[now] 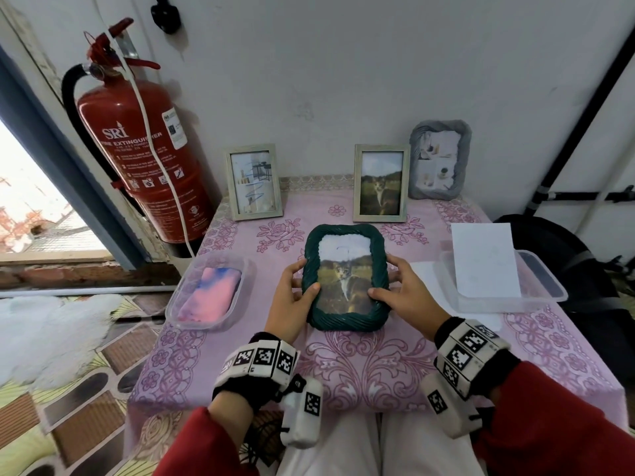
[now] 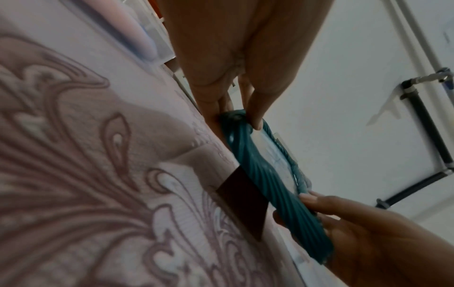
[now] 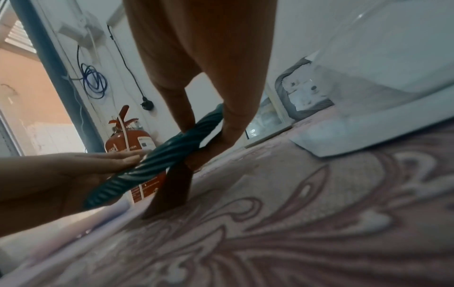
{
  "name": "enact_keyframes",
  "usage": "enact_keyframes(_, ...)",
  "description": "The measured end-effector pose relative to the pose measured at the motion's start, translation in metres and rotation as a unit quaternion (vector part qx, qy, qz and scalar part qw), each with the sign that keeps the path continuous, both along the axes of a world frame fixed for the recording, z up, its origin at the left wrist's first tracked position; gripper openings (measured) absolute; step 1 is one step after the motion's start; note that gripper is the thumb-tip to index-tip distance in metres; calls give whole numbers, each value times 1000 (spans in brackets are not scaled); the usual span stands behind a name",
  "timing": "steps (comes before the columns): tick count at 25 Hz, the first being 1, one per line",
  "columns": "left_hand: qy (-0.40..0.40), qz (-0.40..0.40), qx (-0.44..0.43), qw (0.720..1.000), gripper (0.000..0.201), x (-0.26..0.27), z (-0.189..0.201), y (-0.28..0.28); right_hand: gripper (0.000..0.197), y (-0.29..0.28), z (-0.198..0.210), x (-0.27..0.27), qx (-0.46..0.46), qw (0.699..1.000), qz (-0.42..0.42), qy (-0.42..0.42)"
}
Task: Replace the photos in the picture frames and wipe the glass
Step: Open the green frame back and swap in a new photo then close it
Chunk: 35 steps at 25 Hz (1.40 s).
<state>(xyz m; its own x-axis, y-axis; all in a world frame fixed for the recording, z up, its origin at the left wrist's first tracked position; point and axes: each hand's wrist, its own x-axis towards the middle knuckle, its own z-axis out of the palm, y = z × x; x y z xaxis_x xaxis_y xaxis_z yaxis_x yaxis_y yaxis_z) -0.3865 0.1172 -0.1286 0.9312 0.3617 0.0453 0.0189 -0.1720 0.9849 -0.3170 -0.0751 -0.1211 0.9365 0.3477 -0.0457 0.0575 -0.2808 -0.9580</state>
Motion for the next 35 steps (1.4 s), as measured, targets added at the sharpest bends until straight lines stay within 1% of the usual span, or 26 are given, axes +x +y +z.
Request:
enact_keyframes(2,23,-14,31,999,57,-1,-4,1,69,1,-6,3,-59,997,2,-41)
enact_keyframes(5,67,-18,95,993,64,-1,-8,5,73,-1,-12,10,-112,990,9,-82)
enact_keyframes(9,111,-12,193,975,64,1,-13,9,76,-3,-20,15,-158,985,29,-62)
enact_keyframes(12,137,-11,207,969,63,3,-15,10,76,-4,-23,17,-168,984,37,-42)
enact_keyframes(15,179,12,247,952,61,5,-15,7,76,-8,-22,19,-213,975,32,-51)
enact_keyframes(19,209,26,276,938,61,8,-16,2,77,-9,-19,17,-217,974,32,-63)
enact_keyframes(22,212,17,268,940,62,6,-14,6,77,-10,-16,17,-215,973,44,-68)
enact_keyframes(25,177,6,210,962,56,1,-10,9,75,-13,-13,17,-211,973,60,-72)
enact_keyframes(27,116,19,160,980,40,-4,0,15,71,-14,-12,16,-208,972,70,-78)
enact_keyframes(29,50,59,147,986,19,-10,17,30,67,-15,-13,16,-205,973,72,-81)
enact_keyframes(30,27,92,154,983,16,-12,26,42,66,-14,-13,16,-206,972,74,-84)
enact_keyframes(32,15,163,201,966,20,-17,40,74,66,-14,-13,16,-209,971,77,-88)
enact_keyframes(33,32,182,242,953,19,-19,45,92,66,-14,-12,16,-210,970,77,-91)
enact_keyframes(34,72,178,286,939,15,-21,47,110,66,-14,-12,16,-211,970,77,-93)
enact_keyframes(35,128,151,327,924,16,-23,47,127,66,-14,-12,16,-211,970,76,-96)
